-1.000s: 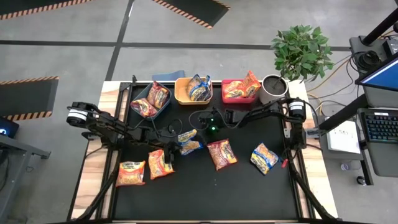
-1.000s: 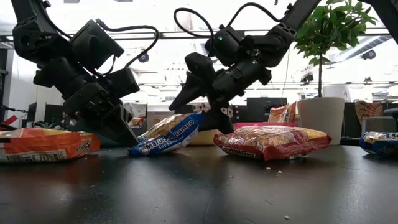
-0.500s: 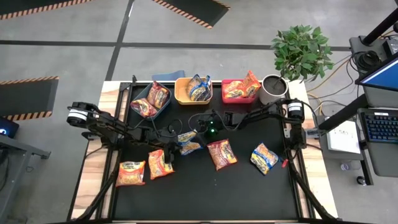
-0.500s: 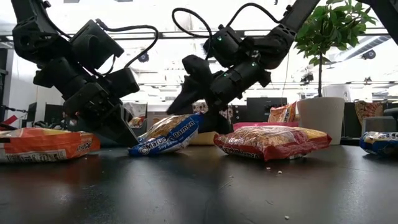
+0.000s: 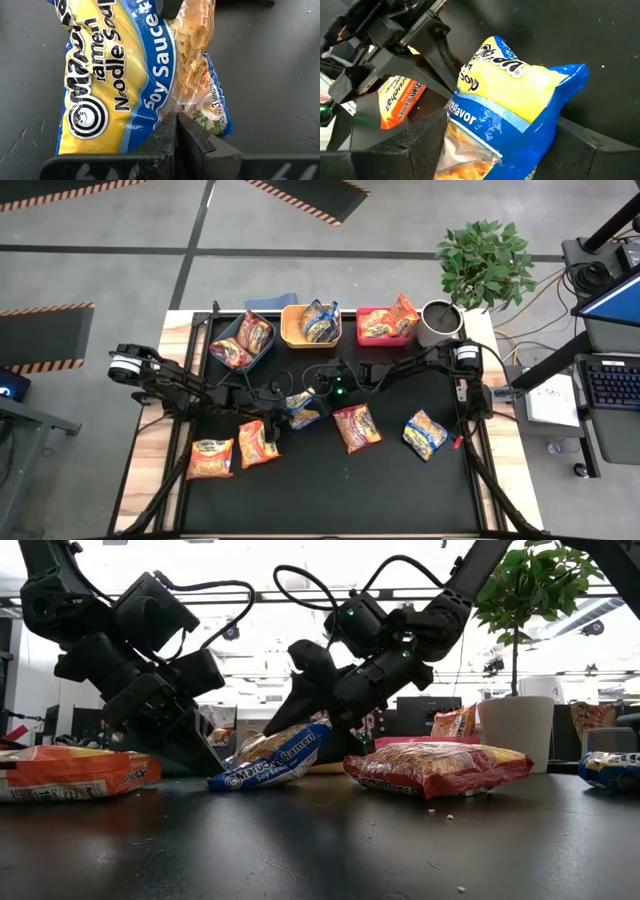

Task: Sort Maruchan noodles
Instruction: Put the blue noodle pack into the yellow bin

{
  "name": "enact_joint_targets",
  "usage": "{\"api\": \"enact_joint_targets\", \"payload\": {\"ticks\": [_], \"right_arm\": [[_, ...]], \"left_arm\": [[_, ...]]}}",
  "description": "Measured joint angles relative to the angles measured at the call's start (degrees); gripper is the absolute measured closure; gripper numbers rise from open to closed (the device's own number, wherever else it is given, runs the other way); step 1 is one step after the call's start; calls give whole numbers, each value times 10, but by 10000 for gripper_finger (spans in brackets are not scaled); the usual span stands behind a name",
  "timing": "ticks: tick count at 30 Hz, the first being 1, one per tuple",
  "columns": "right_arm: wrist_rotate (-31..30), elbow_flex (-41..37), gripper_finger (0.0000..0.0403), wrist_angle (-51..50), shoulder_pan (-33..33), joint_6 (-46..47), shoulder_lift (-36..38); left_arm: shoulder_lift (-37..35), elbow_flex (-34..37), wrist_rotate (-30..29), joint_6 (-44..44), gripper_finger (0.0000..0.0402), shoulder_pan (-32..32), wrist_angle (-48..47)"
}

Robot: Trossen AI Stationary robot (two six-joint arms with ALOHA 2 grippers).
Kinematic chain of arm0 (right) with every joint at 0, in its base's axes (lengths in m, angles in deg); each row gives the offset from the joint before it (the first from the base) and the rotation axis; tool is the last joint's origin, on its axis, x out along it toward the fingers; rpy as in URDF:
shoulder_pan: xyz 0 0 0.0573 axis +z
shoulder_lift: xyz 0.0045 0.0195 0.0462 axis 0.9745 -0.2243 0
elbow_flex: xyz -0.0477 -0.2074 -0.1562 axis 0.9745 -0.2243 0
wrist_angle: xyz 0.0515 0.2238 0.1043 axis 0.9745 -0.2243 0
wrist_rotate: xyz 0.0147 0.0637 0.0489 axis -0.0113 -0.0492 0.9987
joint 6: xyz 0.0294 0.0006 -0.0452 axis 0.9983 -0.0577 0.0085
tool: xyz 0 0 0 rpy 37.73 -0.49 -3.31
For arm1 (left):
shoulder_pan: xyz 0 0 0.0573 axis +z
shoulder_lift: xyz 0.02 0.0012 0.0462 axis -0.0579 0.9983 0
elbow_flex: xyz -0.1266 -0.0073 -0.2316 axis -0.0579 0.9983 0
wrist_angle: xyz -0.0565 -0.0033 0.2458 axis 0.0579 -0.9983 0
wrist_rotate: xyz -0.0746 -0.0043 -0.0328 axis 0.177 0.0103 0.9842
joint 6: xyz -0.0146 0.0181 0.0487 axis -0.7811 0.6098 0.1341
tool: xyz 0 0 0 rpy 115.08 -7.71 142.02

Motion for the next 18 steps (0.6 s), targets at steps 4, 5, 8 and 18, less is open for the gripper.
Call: {"api": "enact_joint_targets", "payload": {"ticks": [4, 5, 8, 18], "right_arm": [[0, 0, 140, 0, 0, -1, 0], [0, 0, 146, 0, 0, -1, 0], [-1, 0, 165, 0, 0, -3, 0], [0, 0, 199, 0, 0, -5, 0]], "left_arm": [[0, 0, 0, 0, 400, 0, 0], [0, 0, 0, 0, 400, 0, 0], [0, 0, 0, 0, 400, 0, 0], [0, 0, 0, 0, 400, 0, 2]]}}
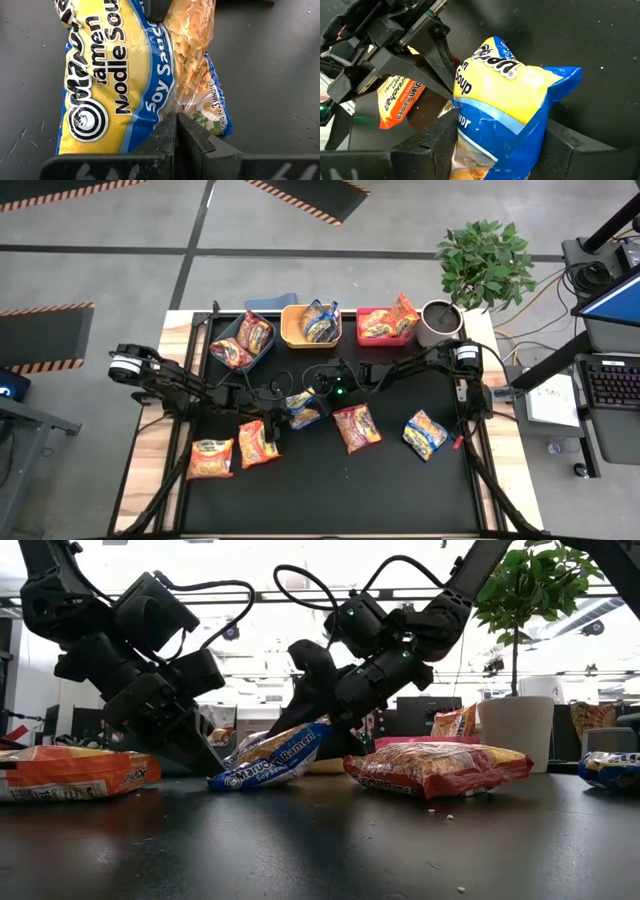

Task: Sort Maruchan noodles
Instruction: Put the blue noodle pack into the yellow bin

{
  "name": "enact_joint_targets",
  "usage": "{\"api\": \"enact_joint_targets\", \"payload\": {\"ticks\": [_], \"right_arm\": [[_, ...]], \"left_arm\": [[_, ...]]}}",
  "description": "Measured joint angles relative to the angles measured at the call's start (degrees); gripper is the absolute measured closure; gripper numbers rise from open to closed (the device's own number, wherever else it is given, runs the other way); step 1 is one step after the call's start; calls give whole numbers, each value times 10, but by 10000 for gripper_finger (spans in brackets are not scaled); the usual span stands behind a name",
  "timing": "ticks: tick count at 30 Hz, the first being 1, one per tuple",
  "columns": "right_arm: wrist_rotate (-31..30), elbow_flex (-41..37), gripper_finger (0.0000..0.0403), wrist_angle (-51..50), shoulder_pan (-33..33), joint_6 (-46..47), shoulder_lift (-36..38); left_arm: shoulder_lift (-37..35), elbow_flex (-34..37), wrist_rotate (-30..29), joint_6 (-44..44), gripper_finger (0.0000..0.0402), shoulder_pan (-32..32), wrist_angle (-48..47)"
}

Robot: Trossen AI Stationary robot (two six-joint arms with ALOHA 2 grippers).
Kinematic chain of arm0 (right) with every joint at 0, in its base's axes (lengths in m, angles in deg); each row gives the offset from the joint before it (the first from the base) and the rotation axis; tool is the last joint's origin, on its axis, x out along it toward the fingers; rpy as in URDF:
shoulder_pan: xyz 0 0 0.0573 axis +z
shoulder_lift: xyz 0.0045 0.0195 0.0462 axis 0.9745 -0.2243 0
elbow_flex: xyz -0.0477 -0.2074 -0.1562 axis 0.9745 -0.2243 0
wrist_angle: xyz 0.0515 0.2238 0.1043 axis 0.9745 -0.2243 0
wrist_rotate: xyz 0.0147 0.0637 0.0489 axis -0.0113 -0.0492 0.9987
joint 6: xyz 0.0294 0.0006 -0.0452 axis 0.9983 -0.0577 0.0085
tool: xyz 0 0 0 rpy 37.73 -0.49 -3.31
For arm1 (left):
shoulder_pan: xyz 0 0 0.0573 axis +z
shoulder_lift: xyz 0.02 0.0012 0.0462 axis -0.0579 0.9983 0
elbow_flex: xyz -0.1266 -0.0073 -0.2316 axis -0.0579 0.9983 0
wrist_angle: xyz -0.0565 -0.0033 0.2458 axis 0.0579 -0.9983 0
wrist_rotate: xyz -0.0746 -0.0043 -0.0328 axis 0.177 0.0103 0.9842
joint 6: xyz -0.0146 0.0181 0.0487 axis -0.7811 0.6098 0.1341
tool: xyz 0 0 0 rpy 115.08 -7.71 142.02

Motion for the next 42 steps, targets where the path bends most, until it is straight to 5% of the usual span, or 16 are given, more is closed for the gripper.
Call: {"api": "enact_joint_targets", "payload": {"ticks": [16, 27, 34, 42], "right_arm": [[0, 0, 200, 0, 0, -5, 0], [4, 0, 200, -1, -2, -6, 0], [6, 0, 200, -1, -5, -5, 0], [6, 0, 204, 0, -6, -2, 0]], "left_arm": [[0, 0, 1, -6, 392, 0, 6], [-34, 0, 2, -1, 288, 0, 1], [-106, 0, 1, 30, 233, 0, -75], [-238, 0, 0, 117, 226, 0, -108]]}}
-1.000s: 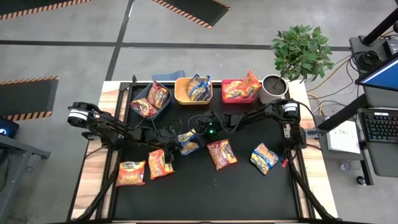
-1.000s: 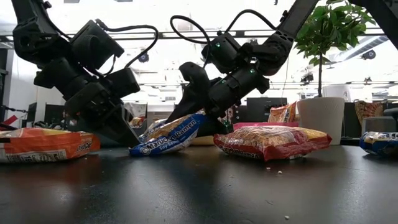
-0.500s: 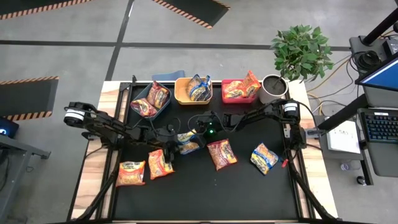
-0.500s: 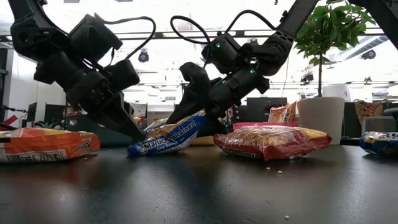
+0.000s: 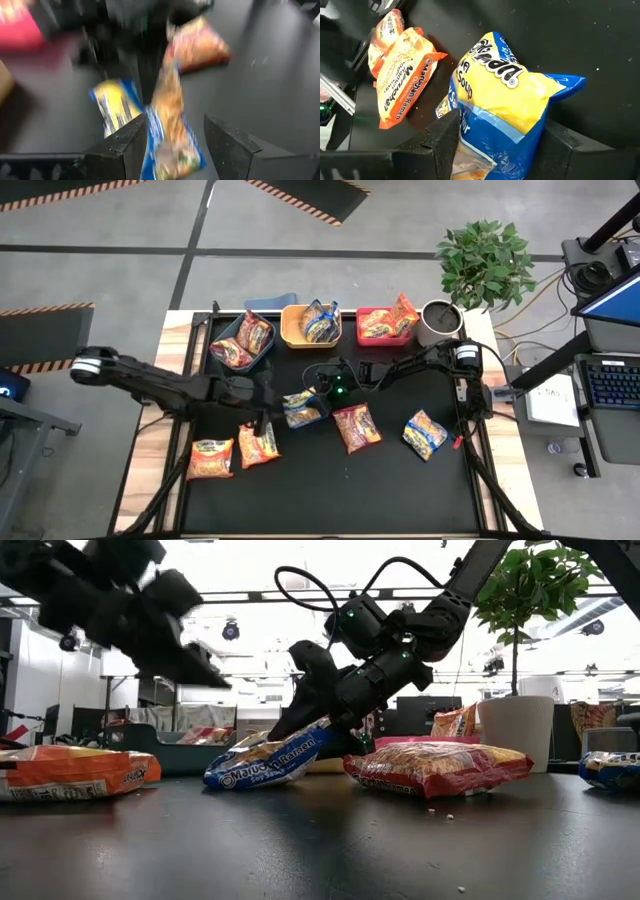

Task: Sort Maruchan noodles
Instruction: Put the blue noodle pack into the yellow bin

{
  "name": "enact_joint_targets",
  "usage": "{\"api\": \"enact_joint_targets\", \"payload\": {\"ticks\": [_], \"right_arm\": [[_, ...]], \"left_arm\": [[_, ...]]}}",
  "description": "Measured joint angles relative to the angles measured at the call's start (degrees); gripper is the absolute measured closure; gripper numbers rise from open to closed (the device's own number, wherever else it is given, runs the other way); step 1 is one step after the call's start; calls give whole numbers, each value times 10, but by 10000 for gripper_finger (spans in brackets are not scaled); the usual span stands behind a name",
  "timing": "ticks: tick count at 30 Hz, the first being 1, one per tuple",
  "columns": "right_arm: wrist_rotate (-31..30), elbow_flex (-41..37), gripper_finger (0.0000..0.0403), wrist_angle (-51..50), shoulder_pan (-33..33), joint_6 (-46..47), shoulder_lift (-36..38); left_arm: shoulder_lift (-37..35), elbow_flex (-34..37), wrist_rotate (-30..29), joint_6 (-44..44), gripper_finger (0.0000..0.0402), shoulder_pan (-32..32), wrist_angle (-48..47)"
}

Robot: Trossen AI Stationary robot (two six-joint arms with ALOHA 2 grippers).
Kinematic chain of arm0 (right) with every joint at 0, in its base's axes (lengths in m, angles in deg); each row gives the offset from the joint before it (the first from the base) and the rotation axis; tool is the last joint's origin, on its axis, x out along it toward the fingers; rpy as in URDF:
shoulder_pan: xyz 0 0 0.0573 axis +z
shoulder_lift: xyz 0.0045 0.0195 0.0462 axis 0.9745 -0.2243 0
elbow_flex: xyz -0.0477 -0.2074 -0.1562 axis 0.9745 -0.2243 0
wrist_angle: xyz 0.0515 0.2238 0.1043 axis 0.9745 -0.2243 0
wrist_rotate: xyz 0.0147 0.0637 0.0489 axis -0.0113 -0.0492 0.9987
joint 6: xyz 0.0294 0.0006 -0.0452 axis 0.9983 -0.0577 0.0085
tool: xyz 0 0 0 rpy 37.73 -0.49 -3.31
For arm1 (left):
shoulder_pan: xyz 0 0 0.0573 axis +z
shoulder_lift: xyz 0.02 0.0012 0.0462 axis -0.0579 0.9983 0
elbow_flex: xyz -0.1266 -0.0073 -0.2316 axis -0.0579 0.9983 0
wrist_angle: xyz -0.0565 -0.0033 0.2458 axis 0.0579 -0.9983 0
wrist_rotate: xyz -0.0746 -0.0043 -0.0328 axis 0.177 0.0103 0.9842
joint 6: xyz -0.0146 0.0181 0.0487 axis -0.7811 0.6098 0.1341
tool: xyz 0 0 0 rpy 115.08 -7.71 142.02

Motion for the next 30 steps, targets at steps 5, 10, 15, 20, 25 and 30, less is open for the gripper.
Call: {"api": "enact_joint_targets", "payload": {"ticks": [5, 10, 15, 20, 25, 30], "right_arm": [[0, 0, 244, 1, 0, 1, 0], [3, 0, 278, 4, 0, -1, 0], [27, -1, 284, 9, -7, 5, 4], [32, -1, 284, 11, -21, 6, 29], [32, -1, 284, 9, -47, 6, 69], [34, -1, 285, 8, -71, 6, 101]], "left_arm": [[-98, -1, -41, 68, 225, 0, 15], [-178, -14, -112, 131, 225, 0, 16], [-227, -35, -136, 184, 225, 0, 15], [-243, -74, -155, 243, 225, 0, 14], [-242, -96, -245, 285, 225, 0, 14], [-239, -93, -281, 292, 225, 0, 9]]}}
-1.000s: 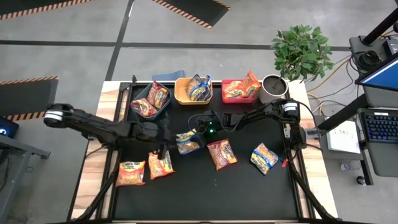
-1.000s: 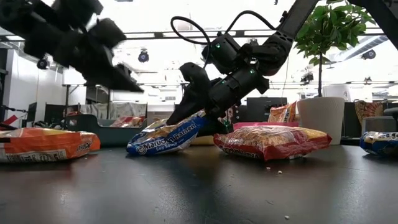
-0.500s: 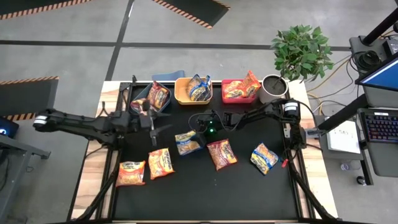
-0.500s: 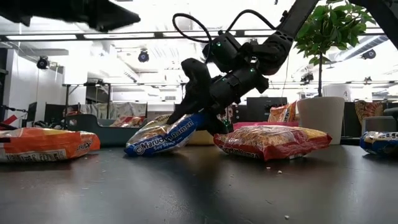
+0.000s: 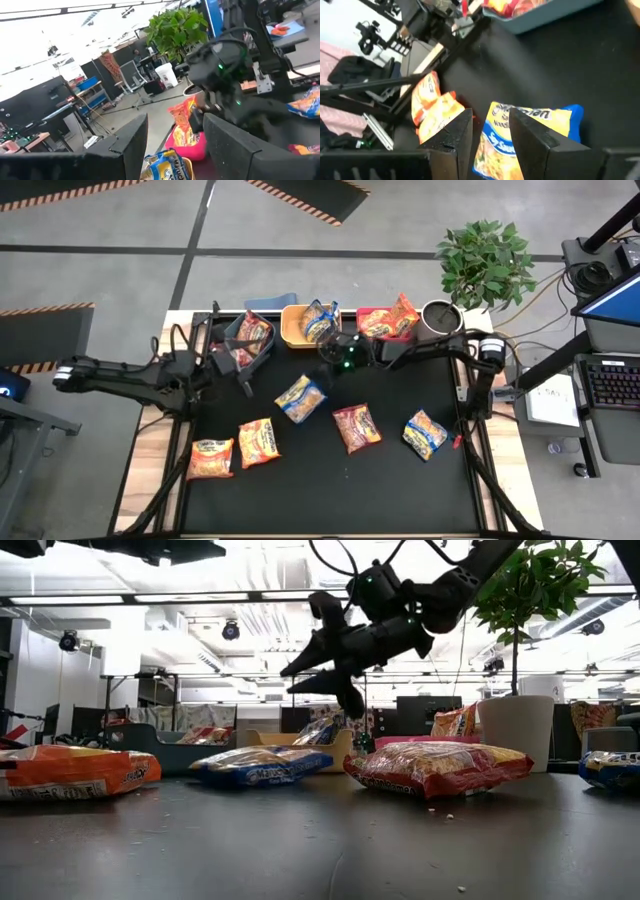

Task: Sort Maruchan noodles
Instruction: Put the blue noodle pack into the yellow bin

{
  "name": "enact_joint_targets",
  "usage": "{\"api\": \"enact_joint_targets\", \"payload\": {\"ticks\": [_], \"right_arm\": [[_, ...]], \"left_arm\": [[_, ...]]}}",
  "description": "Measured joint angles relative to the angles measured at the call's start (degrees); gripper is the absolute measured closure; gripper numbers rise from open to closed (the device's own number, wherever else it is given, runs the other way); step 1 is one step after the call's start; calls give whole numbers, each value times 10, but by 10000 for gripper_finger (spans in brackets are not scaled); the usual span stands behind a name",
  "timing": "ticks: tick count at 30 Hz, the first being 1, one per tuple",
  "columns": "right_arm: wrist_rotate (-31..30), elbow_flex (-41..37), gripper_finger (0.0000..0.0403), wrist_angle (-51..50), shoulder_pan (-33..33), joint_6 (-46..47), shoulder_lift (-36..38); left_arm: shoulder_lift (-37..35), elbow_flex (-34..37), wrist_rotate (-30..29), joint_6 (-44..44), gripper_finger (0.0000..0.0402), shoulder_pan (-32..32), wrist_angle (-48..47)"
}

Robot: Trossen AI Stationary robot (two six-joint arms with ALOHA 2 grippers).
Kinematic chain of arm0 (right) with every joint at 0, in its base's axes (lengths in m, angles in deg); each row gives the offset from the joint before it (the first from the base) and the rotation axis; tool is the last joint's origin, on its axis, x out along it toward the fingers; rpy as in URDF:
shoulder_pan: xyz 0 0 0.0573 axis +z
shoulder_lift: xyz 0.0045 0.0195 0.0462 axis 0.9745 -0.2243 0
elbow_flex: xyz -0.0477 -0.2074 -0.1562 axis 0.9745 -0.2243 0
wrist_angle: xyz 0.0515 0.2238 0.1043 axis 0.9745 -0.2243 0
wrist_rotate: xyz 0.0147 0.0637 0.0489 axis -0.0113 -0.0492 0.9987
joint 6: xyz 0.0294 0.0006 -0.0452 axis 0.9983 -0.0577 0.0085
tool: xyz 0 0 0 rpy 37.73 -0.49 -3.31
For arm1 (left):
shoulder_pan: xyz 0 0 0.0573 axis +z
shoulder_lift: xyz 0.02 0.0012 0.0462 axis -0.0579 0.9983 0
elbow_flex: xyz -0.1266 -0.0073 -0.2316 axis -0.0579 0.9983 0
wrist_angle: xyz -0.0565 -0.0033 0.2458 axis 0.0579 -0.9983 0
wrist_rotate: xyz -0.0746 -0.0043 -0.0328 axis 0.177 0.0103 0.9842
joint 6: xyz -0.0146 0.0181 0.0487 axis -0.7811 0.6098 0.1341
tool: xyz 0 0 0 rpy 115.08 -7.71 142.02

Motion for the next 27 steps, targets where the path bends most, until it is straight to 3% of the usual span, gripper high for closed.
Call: {"api": "enact_joint_targets", "payload": {"ticks": [8, 11, 17, 22, 27], "right_arm": [[2, 0, 285, -82, -8, 0, 5], [0, 0, 284, -132, -9, -18, 5], [-5, 0, 254, -155, -8, -36, 5], [-7, 0, 206, -154, -8, -49, 4], [-7, 1, 171, -147, -7, -54, -12]], "left_arm": [[20, 1, 3, -76, 225, 0, -144], [46, 1, 48, -106, 226, 0, -198], [140, 1, 166, -189, 226, 0, -205], [237, 2, 168, -239, 248, 0, -203], [321, 2, 179, -260, 301, -1, -188]]}}
